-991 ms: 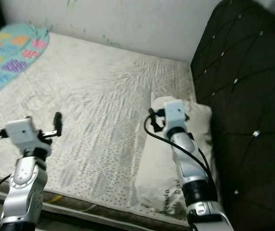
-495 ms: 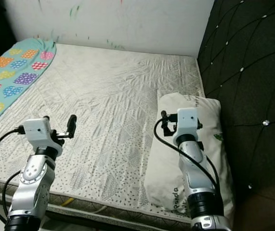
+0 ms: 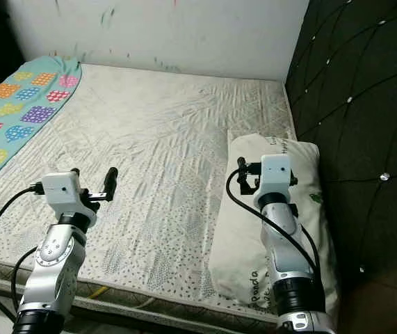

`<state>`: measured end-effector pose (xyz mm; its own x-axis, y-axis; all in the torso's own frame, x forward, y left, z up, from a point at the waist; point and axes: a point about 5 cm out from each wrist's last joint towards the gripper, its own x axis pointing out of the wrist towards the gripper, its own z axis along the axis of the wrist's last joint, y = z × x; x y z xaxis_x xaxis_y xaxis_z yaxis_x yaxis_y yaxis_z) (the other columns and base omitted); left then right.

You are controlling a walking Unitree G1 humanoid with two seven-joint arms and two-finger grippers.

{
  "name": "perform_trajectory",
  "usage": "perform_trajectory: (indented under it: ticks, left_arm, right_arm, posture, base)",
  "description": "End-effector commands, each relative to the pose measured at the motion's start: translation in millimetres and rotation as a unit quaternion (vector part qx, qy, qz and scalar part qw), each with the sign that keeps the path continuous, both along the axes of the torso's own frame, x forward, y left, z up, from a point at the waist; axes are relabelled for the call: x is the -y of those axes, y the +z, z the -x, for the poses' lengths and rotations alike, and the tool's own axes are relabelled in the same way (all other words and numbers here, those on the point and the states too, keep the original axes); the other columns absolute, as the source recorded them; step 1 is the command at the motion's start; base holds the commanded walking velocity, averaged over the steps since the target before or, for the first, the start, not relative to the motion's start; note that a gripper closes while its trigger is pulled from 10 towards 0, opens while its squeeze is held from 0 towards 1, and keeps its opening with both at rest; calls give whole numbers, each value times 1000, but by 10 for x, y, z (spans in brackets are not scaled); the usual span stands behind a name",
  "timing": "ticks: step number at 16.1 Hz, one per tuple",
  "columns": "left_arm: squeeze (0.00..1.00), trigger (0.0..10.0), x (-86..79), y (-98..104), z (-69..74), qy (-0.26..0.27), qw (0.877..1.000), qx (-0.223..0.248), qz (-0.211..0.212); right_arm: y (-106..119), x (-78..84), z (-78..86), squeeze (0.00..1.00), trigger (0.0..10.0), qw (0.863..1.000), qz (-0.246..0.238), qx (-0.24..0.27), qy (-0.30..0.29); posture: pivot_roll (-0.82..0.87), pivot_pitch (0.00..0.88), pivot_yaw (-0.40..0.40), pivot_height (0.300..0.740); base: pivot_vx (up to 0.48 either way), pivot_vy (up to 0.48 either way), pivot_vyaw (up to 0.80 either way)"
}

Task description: Clean up the room

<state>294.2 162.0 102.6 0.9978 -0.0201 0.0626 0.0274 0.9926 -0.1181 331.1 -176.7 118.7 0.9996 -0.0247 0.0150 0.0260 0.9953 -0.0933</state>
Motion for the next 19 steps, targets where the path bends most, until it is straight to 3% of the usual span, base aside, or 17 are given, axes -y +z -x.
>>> perform_trajectory:
  ticks: [1,4,5,7,15,19]
  left_arm:
    - [0,10000,1,-22,-5,-1,1000,-3,-2]
    - [0,10000,1,-23,-6,-2,1000,-2,-2]
    - [0,10000,92,80,-132,-26,1000,10,-1]
    - [0,10000,139,121,-196,-38,999,14,-1]
    - [0,10000,217,132,-233,-79,997,11,-12]
    - [0,10000,183,51,-196,-76,997,4,-16]
  right_arm:
    - [72,18,-14,0,10000,1000,2,10,0]
    - [72,18,-14,0,10000,1000,2,10,0]
    - [80,78,19,0,10000,1000,-1,18,-20]
    - [109,117,39,0,10000,999,-4,26,-32]
    - [154,153,160,0,10000,997,-2,48,-58]
    - [155,110,209,0,10000,997,0,49,-54]
  posture:
    - [-71,0,31,740]
    - [-71,0,31,740]
    - [-110,0,89,740]
    - [-126,0,103,740]
    - [-152,0,176,740]
    - [-153,0,134,740]
  base:
    - [0,0,0]
    - [0,0,0]
    - [0,0,0]
    - [0,0,0]
    - [0,0,0]
    - [0,0,0]
